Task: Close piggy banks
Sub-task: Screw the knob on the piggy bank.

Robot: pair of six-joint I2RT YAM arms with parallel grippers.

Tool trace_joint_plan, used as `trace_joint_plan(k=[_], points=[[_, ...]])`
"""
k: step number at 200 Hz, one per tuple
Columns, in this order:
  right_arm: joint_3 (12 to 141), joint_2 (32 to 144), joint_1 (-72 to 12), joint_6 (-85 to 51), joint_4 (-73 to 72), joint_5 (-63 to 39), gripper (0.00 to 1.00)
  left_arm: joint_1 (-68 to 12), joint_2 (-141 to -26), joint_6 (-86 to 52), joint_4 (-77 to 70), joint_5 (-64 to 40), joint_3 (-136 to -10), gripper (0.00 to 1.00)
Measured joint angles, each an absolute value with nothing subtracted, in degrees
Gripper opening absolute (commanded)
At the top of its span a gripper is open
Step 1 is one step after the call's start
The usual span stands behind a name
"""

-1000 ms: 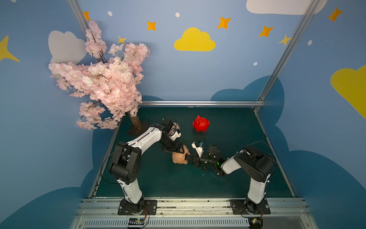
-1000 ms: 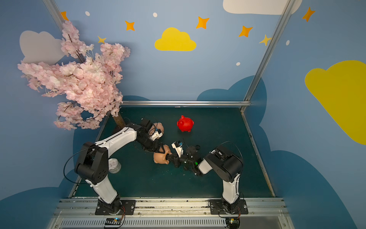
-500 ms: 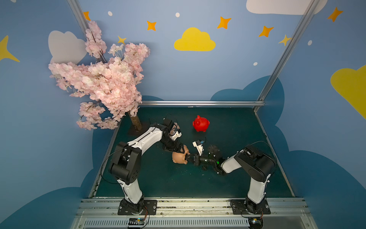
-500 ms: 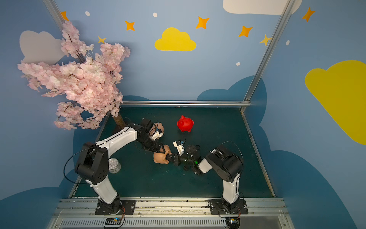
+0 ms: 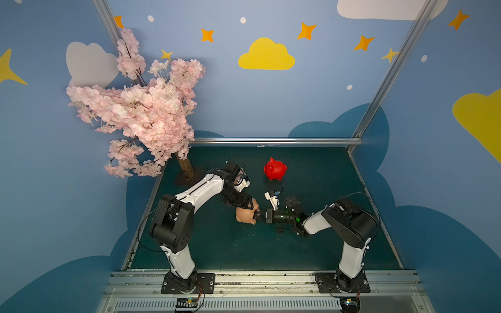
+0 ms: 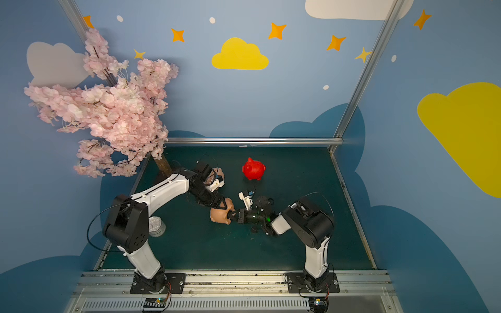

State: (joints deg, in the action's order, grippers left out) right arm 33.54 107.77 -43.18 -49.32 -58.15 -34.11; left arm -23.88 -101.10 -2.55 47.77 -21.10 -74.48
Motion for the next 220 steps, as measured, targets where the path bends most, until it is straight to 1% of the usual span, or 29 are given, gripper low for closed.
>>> trace_joint_plan(k=[92,220], points=[[34.9,107.8,-42.4,-56.7,-55.1,-36.1,0.00,-24.8,-100.4,-2.5,46.3,-19.4,-74.1,0.86],[35.7,108.3,-41.3,-66.3,-54.6,-38.6,0.00,-25.1,-99.3,-2.8,44.2,-18.9,-72.5,0.86]])
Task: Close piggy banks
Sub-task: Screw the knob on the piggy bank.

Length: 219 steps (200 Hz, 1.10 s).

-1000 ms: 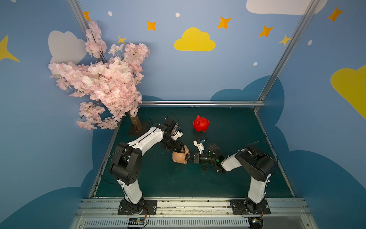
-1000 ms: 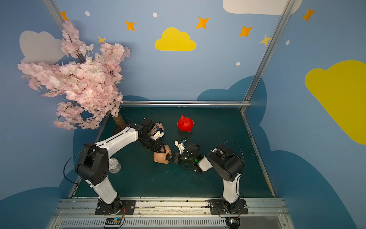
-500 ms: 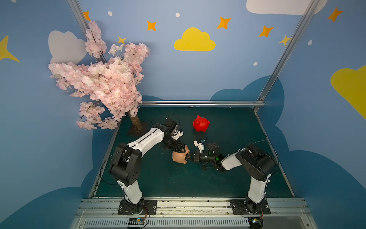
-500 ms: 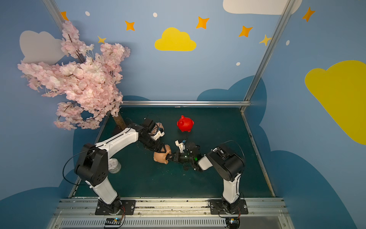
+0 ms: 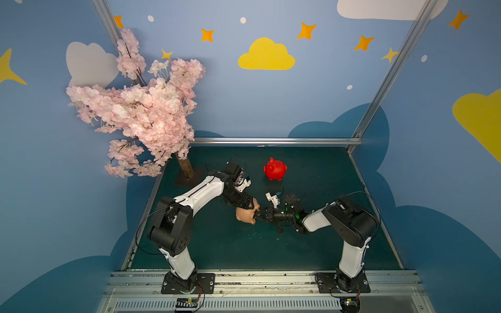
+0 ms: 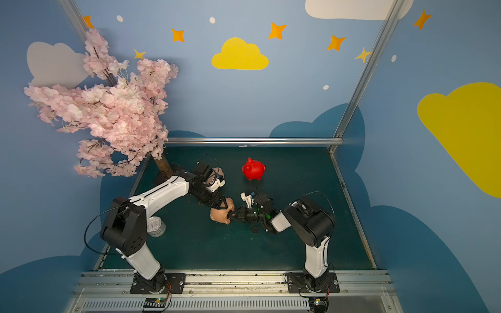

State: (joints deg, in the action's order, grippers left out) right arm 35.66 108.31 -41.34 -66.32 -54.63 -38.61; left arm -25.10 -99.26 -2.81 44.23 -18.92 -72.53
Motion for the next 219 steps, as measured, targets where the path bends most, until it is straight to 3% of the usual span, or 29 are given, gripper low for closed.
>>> trace_joint_plan(k=[87,136,219], points=[[36.8,105.6,-41.4,-64.2,-47.3,-37.5,0.00,-25.3,-98.9,-3.0,43.8,-18.6,-72.3,0.86],[36.9,103.1,-41.5,-60.9,-41.8,-35.4,0.16,-25.5,-98.9,-3.3,43.4,-19.2,-72.2,0.86],[37.2,97.3,-41.4,-55.2,-32.2,-33.1,0.19,-25.5,-98.9,-3.4,43.4,-19.3,-72.2,0.88]])
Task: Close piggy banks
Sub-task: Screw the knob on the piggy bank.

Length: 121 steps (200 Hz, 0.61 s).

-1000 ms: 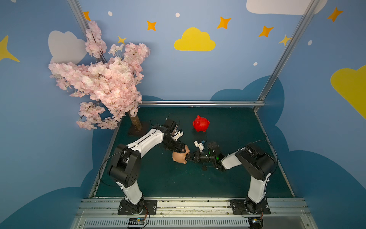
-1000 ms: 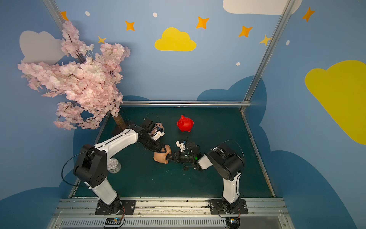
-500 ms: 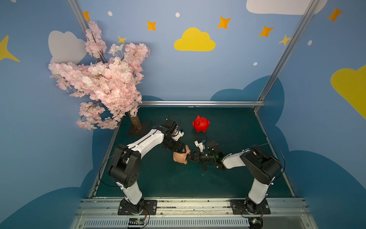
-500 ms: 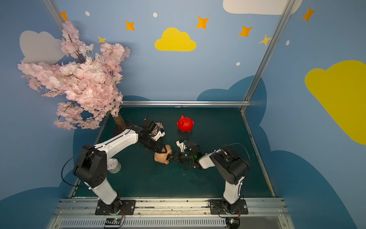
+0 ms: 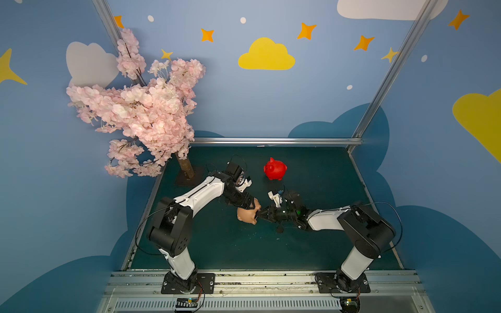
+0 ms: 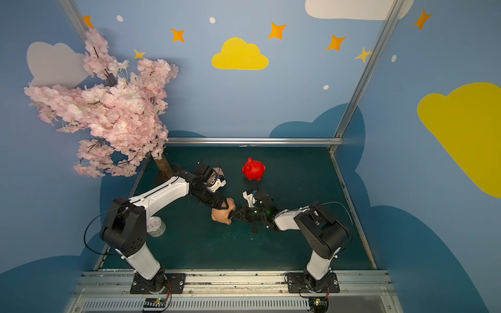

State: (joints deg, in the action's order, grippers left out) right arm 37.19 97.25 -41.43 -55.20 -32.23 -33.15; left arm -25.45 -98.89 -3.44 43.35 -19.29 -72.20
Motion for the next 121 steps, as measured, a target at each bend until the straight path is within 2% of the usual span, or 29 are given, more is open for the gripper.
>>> trace_joint_plan(k=[67,81,121], points=[[37.5,93.5,-40.2,-51.9,-24.4,-33.1,0.19,-25.5,-98.9,-4.9,43.9,-19.1,-72.2,0.95],[38.1,92.3,-39.9,-51.0,-22.0,-33.4,0.22,-25.5,-98.9,-5.0,44.3,-19.1,-72.2,1.00],[38.9,86.4,-38.7,-47.1,-16.3,-34.2,0.28,-25.9,-98.9,-5.4,47.1,-18.2,-73.4,1.00]])
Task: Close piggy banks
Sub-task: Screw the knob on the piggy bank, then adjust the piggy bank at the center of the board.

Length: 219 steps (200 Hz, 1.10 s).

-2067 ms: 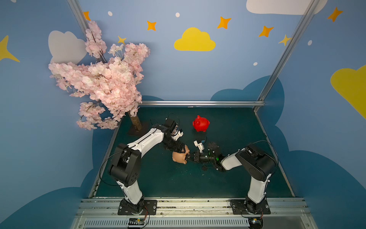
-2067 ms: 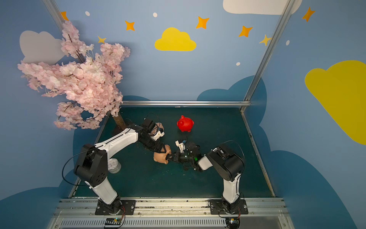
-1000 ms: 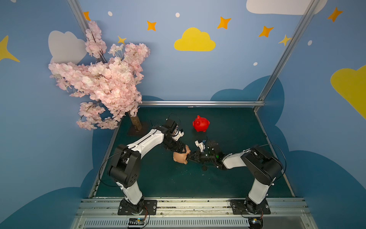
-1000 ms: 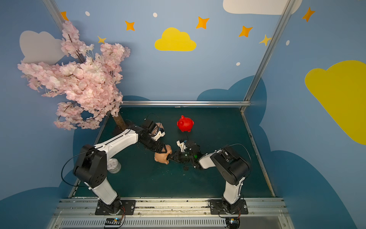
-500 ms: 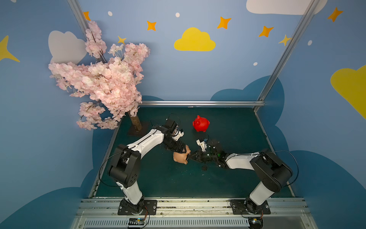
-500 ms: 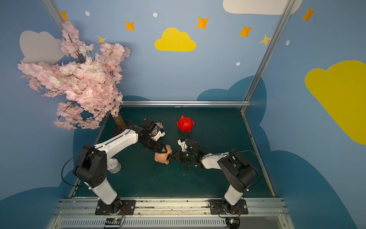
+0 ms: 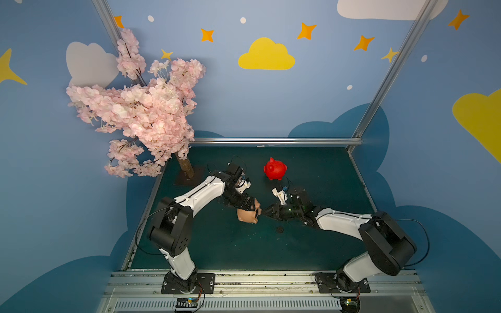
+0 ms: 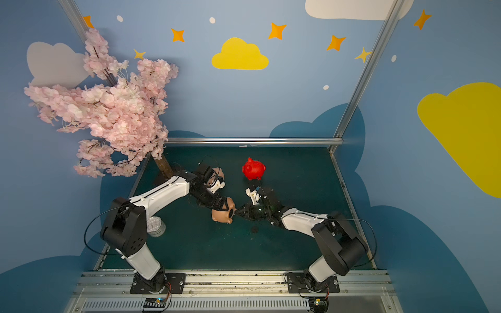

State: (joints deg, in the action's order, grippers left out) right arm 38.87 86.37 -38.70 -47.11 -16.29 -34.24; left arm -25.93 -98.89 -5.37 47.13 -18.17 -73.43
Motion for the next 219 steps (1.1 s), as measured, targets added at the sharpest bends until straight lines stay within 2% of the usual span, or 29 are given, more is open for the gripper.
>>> trace_joint_plan(k=[100,219], points=[[39.6,78.5,-34.5,-39.3,-2.7,-34.1,0.28,-29.3,-97.5,-8.4,48.7,-10.6,-75.1,1.00],[39.9,73.4,-31.4,-36.0,2.5,-33.9,0.28,-30.8,-97.5,-11.8,44.5,-10.7,-71.2,0.95]])
